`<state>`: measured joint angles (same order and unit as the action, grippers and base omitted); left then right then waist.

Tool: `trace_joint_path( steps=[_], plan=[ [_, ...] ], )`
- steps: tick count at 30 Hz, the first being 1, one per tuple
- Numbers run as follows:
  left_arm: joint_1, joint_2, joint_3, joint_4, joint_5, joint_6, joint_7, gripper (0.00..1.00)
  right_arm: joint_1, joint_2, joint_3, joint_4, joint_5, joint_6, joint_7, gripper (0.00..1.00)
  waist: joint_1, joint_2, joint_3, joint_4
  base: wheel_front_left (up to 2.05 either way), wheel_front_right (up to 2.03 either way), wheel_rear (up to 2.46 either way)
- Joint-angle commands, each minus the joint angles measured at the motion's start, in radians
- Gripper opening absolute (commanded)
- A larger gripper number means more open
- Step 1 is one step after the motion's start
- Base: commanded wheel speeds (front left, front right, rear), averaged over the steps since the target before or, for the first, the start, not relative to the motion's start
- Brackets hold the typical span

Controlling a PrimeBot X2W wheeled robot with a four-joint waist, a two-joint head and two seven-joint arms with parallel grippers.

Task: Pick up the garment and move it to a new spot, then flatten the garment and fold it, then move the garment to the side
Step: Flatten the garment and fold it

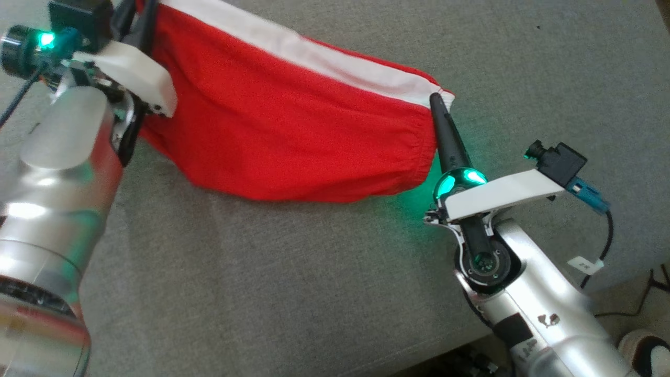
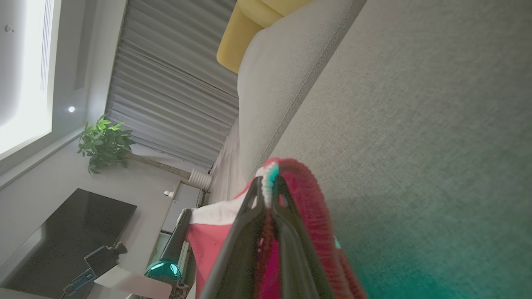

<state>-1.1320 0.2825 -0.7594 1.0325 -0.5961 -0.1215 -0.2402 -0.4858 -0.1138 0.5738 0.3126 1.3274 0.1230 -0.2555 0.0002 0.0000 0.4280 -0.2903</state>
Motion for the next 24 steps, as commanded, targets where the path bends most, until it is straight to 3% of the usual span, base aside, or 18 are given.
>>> trace_joint_path(
  steps=[1,5,6,7,8,17,24],
  plan=[
    [-0.057,0.042,0.023,0.003,0.006,0.013,-0.012,0.0,-0.01,0.018,0.012,-0.025,-0.007,0.008,-0.006,0.0,-0.0002,0.0,0.008,-0.009,0.0,0.0,0.0],
    [-0.062,0.031,0.025,0.059,0.006,0.013,-0.017,0.0,-0.014,0.028,0.023,-0.018,-0.016,0.008,-0.006,0.0,-0.0002,0.0,0.011,-0.013,0.0,0.0,0.0],
    [-0.059,0.028,0.025,0.07,0.005,0.012,-0.018,0.08,-0.014,0.03,0.026,-0.008,-0.017,0.008,-0.006,0.16,-0.0002,0.0,0.009,-0.013,0.0,0.0,0.0],
    [-0.055,0.024,0.026,0.078,0.003,0.01,-0.019,0.53,-0.015,0.03,0.035,0.002,-0.015,0.008,-0.006,1.0,-0.0002,0.0,0.006,-0.011,0.0,0.0,0.0],
    [-0.051,0.019,0.029,0.084,0.0,0.009,-0.02,1.0,-0.017,0.029,0.043,0.012,-0.016,0.008,-0.006,1.0,-0.0002,0.0,0.003,-0.009,0.0,0.0,0.0],
    [0.039,0.011,0.104,0.017,0.002,0.021,-0.021,1.0,-0.003,0.003,-0.003,0.098,-0.112,0.008,-0.006,1.0,-0.0002,0.0,-0.044,0.013,0.0,0.0,0.0],
    [0.189,0.009,0.201,-0.083,0.028,0.047,-0.021,1.0,0.055,-0.001,-0.19,0.154,-0.396,0.008,-0.006,1.0,-0.0002,0.0,-0.095,0.029,0.0,0.0,0.0]
  ],
)
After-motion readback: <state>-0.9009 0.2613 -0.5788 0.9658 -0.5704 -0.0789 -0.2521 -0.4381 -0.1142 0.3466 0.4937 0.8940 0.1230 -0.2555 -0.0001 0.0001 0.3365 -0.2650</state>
